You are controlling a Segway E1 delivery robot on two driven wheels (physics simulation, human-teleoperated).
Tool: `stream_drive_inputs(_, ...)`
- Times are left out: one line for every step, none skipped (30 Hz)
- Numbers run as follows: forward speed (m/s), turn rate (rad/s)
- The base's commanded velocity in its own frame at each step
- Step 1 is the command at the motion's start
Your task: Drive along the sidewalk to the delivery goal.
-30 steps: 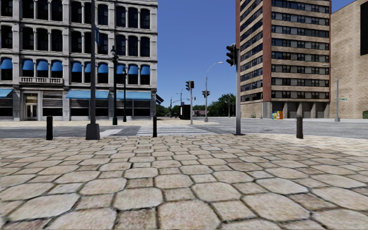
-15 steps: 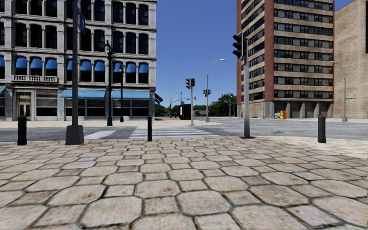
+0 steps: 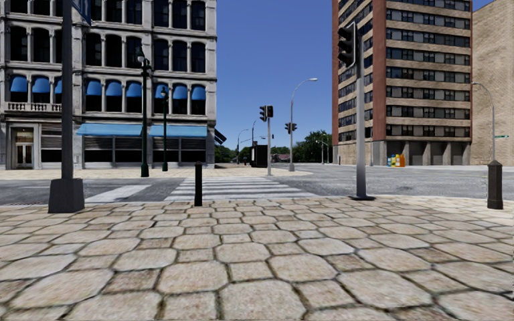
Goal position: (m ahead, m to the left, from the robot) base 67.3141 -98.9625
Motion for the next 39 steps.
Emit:
stream_drive_inputs(1.98,0.00)
stream_drive_inputs(1.98,0.00)
stream_drive_inputs(1.98,0.00)
stream_drive_inputs(1.98,0.00)
stream_drive_inputs(1.98,0.00)
stream_drive_inputs(1.98,0.00)
stream_drive_inputs(1.98,0.00)
stream_drive_inputs(1.98,0.00)
stream_drive_inputs(1.98,0.00)
stream_drive_inputs(1.98,0.00)
stream_drive_inputs(1.98,0.00)
stream_drive_inputs(1.98,0.00)
stream_drive_inputs(1.98,0.00)
stream_drive_inputs(1.98,0.00)
stream_drive_inputs(1.98,0.00)
stream_drive_inputs(1.98,0.00)
stream_drive_inputs(1.98,0.00)
stream_drive_inputs(1.98,0.00)
stream_drive_inputs(1.98,0.00)
stream_drive_inputs(1.98,0.00)
stream_drive_inputs(1.98,0.00)
stream_drive_inputs(1.98,0.00)
stream_drive_inputs(1.98,0.00)
stream_drive_inputs(1.98,0.00)
stream_drive_inputs(1.98,0.00)
stream_drive_inputs(1.98,0.00)
stream_drive_inputs(1.98,0.00)
stream_drive_inputs(1.98,0.00)
stream_drive_inputs(1.98,0.00)
stream_drive_inputs(1.98,0.00)
stream_drive_inputs(1.98,0.00)
stream_drive_inputs(1.98,0.00)
stream_drive_inputs(1.98,0.00)
stream_drive_inputs(1.98,0.00)
stream_drive_inputs(1.98,0.00)
stream_drive_inputs(1.98,0.00)
stream_drive_inputs(1.98,0.00)
stream_drive_inputs(1.98,0.00)
stream_drive_inputs(1.98,0.00)
